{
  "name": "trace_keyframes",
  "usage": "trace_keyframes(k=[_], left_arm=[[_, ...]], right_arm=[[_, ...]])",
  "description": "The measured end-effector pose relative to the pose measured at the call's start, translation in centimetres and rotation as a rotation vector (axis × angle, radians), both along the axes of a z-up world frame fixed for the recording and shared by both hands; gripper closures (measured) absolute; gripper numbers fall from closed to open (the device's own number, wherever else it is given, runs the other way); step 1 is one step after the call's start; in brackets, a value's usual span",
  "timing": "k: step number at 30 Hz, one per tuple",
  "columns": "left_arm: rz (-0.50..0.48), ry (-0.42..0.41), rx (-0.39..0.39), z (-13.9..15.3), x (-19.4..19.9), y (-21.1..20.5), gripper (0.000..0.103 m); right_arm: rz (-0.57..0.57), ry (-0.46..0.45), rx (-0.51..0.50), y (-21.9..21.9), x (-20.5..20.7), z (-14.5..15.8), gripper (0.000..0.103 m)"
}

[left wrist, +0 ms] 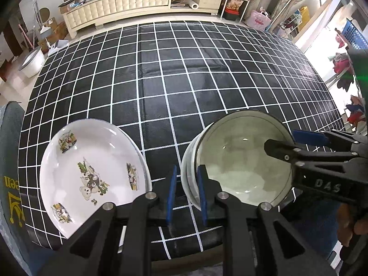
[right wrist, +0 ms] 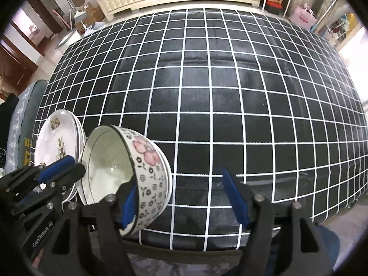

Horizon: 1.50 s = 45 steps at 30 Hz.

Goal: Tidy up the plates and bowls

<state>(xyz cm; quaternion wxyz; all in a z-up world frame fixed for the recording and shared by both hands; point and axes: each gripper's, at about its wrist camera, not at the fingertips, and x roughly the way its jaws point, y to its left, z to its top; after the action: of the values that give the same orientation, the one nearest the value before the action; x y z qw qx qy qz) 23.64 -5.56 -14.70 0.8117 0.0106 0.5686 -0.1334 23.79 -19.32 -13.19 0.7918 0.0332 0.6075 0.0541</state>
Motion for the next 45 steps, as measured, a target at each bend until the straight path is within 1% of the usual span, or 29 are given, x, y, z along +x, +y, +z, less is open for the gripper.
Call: trace_keyframes(k=[3, 5, 6, 8, 10, 13, 16, 19, 21, 24, 26, 27, 28, 31, 35, 38, 42, 45], left_arm=[[-0.002, 0.0, 0.002, -0.2, 0.0, -0.1, 0.084], [-0.002, 0.0, 0.016, -0.6, 0.0, -0.3, 0.079], [-0.003, -0.002, 0.019, -0.7, 0.0, -0.3, 0.077], [-0.003, -0.006, 0.017, -1.0, -0.1, -0.3, 0.077], [-0.003, -0.006, 0.015, -1.1, -0.2, -0.3, 0.077], [-0.005, -0.009, 0.026, -1.2, -0.3, -0.4, 0.073], [-0.008, -0.006, 0.04, -1.4, -0.3, -0.4, 0.069], [-0.009, -0.003, 0.04, -1.5, -0.4, -0.4, 0.067], [-0.001, 0.004, 0.038, -1.6, -0.5, -0.2, 0.063], [0.002, 0.009, 0.021, -1.6, -0.7, 0.0, 0.062], [0.004, 0.008, 0.013, -1.5, -1.0, 0.2, 0.056], [0.005, 0.005, 0.007, -1.4, -1.2, 0.2, 0.049], [0.005, 0.001, 0.001, -1.3, -1.3, 0.3, 0.047], [0.0, -0.007, -0.02, -0.7, -1.9, 0.4, 0.047], [-0.013, -0.014, -0.027, -0.3, -2.3, 0.4, 0.047], [-0.034, -0.007, -0.061, -0.2, -2.5, 0.3, 0.047], [-0.045, 0.0, -0.077, -0.8, -2.2, 0.1, 0.047], [-0.052, 0.023, -0.077, -1.4, -1.8, -0.1, 0.047]], right_arm=[[-0.008, 0.001, 0.029, -0.5, -0.1, -0.4, 0.025], [-0.011, 0.0, 0.042, -0.7, -0.1, -0.6, 0.022], [-0.014, 0.001, 0.049, -0.9, -0.1, -0.9, 0.018], [-0.023, 0.007, 0.059, -1.1, 0.0, -1.3, 0.014], [-0.035, 0.02, 0.088, -1.4, 0.1, -1.8, 0.014], [-0.029, 0.025, 0.081, -1.2, 0.1, -1.9, 0.014], [-0.029, 0.018, 0.071, -1.1, 0.0, -1.7, 0.014], [-0.023, 0.014, 0.072, -0.9, -0.2, -1.5, 0.014], [-0.02, 0.007, 0.074, -0.9, -0.4, -1.1, 0.014], [-0.022, -0.009, 0.08, -1.0, -0.8, -0.4, 0.013], [-0.021, -0.017, 0.083, -1.0, -1.1, 0.1, 0.013], [-0.021, -0.022, 0.086, -1.0, -1.3, 0.3, 0.013], [-0.021, -0.025, 0.087, -0.9, -1.4, 0.4, 0.013], [-0.022, -0.031, 0.099, -0.8, -1.8, 0.7, 0.013], [-0.024, -0.03, 0.092, -0.4, -1.8, 0.6, 0.013], [-0.023, -0.018, 0.09, -0.3, -1.6, 0.2, 0.013], [-0.027, 0.002, 0.09, 0.0, -1.2, -0.6, 0.013], [-0.029, 0.016, 0.095, 0.0, -0.9, -1.1, 0.013]])
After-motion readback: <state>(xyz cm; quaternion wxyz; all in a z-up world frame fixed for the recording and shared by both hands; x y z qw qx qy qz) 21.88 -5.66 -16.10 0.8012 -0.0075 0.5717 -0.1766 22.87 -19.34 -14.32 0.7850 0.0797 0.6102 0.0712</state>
